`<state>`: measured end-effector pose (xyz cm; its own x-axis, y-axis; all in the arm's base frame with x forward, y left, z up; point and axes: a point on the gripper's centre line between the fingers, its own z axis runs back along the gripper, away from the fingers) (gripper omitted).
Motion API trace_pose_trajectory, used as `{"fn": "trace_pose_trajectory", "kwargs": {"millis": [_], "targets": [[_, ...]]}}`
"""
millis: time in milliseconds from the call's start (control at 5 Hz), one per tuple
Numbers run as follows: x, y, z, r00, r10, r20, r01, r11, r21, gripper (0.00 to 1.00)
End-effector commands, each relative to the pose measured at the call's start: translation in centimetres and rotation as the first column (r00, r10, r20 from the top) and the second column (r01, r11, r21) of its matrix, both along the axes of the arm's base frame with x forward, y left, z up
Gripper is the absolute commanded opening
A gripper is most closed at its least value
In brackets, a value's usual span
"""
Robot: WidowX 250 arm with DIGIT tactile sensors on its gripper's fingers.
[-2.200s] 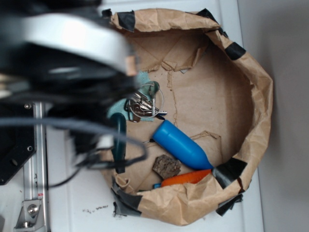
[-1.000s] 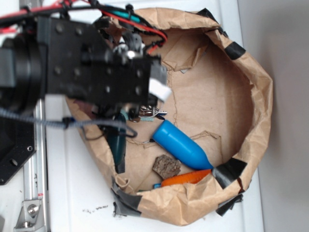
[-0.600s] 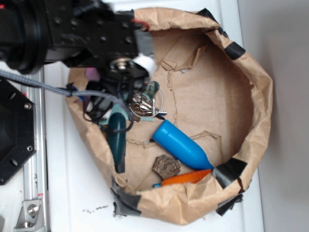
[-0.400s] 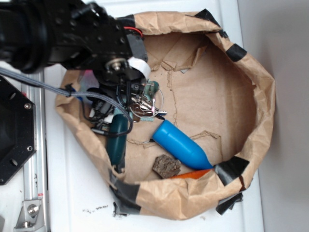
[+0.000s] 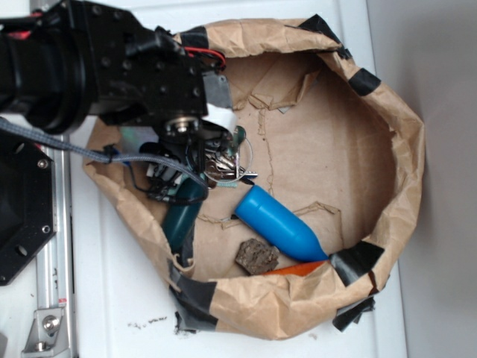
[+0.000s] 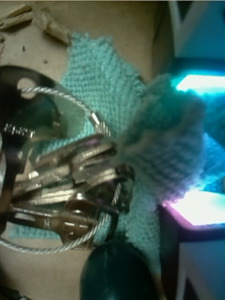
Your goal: Grab the blue cloth.
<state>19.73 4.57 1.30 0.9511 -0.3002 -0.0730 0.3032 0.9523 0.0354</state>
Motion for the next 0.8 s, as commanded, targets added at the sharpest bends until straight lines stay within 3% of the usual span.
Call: {"fn": "trace_pose_trajectory", "kwargs": {"millis": [0, 400, 600], "targets": [[0.3, -0.4, 0.7, 1.0, 0.0, 0.031, -0.001, 1.0, 0.016, 0.0], [1.2, 0.1, 3.1, 0.996, 0.034, 0.079, -0.034, 0.999, -0.007, 0.0], [4.4, -0.9, 8.2, 0.964, 0.133, 0.229, -0.12, 0.991, -0.066, 0.0]]}}
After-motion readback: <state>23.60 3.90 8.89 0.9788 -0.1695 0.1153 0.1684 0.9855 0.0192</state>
